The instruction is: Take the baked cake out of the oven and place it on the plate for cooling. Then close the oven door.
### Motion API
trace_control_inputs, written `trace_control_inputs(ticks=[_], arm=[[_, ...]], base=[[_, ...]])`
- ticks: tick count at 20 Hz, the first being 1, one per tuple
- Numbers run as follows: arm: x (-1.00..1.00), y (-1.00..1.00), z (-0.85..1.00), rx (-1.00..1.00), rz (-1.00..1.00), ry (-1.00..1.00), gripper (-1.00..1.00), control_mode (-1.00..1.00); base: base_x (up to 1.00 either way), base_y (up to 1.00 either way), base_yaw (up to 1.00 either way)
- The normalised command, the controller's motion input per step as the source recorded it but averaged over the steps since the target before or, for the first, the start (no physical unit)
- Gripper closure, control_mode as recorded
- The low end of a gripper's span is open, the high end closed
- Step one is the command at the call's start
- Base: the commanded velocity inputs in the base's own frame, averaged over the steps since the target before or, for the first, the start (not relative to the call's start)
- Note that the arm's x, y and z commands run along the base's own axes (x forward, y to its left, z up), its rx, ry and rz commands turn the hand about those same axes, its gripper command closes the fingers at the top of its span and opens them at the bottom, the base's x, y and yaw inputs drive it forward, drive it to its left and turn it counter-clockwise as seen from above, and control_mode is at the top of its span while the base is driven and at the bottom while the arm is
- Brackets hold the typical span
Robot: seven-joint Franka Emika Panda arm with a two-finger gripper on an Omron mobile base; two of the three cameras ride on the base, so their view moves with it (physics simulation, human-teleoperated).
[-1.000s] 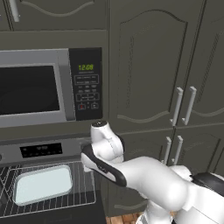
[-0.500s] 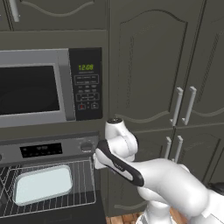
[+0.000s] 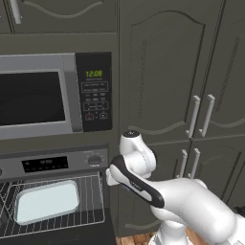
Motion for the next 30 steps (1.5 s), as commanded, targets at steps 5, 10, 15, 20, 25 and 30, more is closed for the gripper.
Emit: trace_control_inputs(ticks=[5,10,15,20,25,30], arm=[[0.1,0.0,0.0,0.0,0.0,0.0,1.0,-1.0],[0.05,0.0,0.0,0.0,0.0,0.0,1.0,-1.0],[0.0,0.0,0.0,0.0,0.0,0.0,1.0,-1.0],[0.0,0.0,0.0,0.0,0.0,0.0,1.0,-1.0],[0.0,0.0,0.0,0.0,0.0,0.0,1.0,-1.0],[0.0,0.0,0.0,0.0,0.0,0.0,1.0,-1.0]], base=[[0.0,0.0,0.0],[0.0,0.0,0.0],[0.0,0.0,0.0],[0.0,0.0,0.0],[0.0,0.0,0.0],[0.0,0.0,0.0]])
